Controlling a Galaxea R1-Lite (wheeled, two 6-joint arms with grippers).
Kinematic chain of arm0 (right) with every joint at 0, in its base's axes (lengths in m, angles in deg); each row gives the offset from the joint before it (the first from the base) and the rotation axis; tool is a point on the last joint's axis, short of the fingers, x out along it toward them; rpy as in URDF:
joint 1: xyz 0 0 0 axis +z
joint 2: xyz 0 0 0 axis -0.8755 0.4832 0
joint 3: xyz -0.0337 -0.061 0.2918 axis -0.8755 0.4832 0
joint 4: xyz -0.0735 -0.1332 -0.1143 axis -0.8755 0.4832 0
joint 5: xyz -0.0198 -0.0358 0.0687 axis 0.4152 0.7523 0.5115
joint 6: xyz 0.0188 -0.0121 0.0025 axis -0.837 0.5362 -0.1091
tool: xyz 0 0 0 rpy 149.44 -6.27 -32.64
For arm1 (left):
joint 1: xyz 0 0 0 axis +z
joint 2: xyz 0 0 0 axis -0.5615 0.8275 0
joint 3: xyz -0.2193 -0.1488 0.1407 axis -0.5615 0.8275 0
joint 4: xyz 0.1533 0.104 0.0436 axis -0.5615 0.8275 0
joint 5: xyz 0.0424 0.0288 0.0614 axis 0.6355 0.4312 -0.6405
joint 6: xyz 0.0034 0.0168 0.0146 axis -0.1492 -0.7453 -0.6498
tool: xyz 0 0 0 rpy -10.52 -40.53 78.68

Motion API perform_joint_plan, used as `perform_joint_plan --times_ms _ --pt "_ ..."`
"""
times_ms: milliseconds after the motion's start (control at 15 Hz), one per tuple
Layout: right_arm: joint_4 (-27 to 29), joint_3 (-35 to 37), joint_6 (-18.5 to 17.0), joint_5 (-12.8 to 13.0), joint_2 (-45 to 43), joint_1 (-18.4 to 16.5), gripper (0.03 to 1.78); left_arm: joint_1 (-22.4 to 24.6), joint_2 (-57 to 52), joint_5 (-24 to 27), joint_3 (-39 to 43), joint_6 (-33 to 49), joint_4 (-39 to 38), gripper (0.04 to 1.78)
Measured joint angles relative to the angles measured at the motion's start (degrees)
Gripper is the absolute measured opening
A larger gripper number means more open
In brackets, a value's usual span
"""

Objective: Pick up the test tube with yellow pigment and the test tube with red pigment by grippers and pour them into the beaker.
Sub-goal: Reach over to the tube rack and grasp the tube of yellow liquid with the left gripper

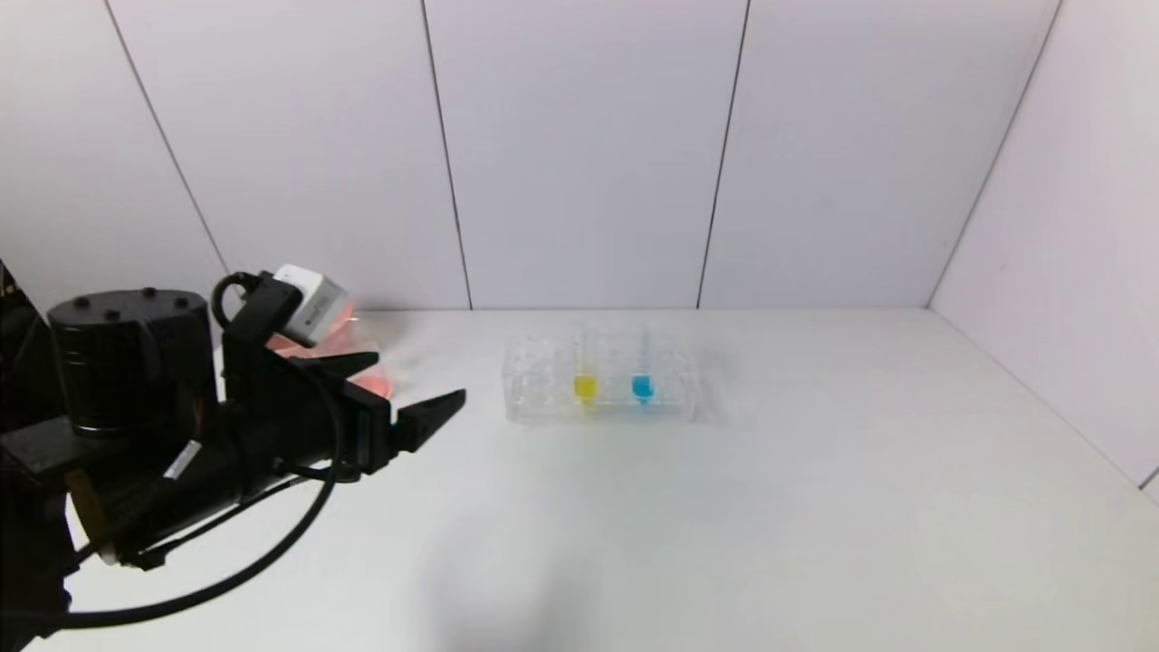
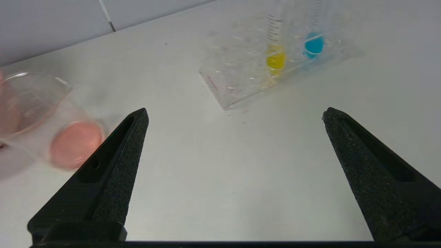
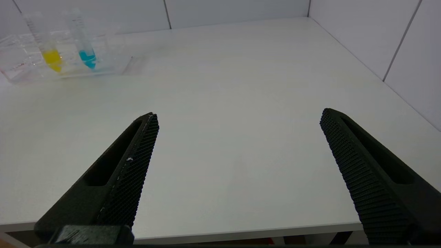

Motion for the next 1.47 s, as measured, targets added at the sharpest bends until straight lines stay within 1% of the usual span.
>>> perform_joint_plan --times_ms 67,133,267,400,467,600,667,733,800,1000,1467 --pt "0.0 0.0 0.0 0.0 0.0 0.0 1.71 -5.1 1.1 -4.4 0.1 1.5 -1.8 1.76" --pt "0.0 0.0 0.0 0.0 0.0 0.0 1.71 -9.2 3.0 -8.8 0.0 2.7 -3.9 1.76" --pt "0.0 0.0 0.0 0.0 0.0 0.0 1.71 -15.7 8.5 -18.1 -1.3 4.1 -9.0 1.76" --pt "0.0 0.0 0.0 0.0 0.0 0.0 1.71 -19.4 14.8 -26.1 -4.5 4.6 -14.0 1.76" --pt "0.0 0.0 0.0 0.0 0.0 0.0 1.71 -20.7 18.3 -30.3 -7.5 4.7 -15.9 1.76" --pt "0.0 0.0 0.0 0.0 0.0 0.0 1.71 -22.2 24.6 -37.8 -14.1 4.8 -17.5 1.76" --pt "0.0 0.0 0.0 0.0 0.0 0.0 1.71 -22.6 27.3 -40.4 -17.0 4.9 -17.9 1.76" --pt "0.0 0.0 0.0 0.0 0.0 0.0 1.71 -22.8 29.8 -41.9 -19.7 4.9 -18.2 1.76" --pt "0.0 0.0 0.0 0.0 0.0 0.0 1.71 -22.9 31.7 -42.3 -21.5 4.9 -18.2 1.76" --pt "0.0 0.0 0.0 0.0 0.0 0.0 1.71 -22.6 36.9 -42.2 -26.9 4.8 -18.4 1.76" --pt "0.0 0.0 0.0 0.0 0.0 0.0 1.71 -18.2 45.3 -41.8 -38.2 3.1 -17.8 1.76"
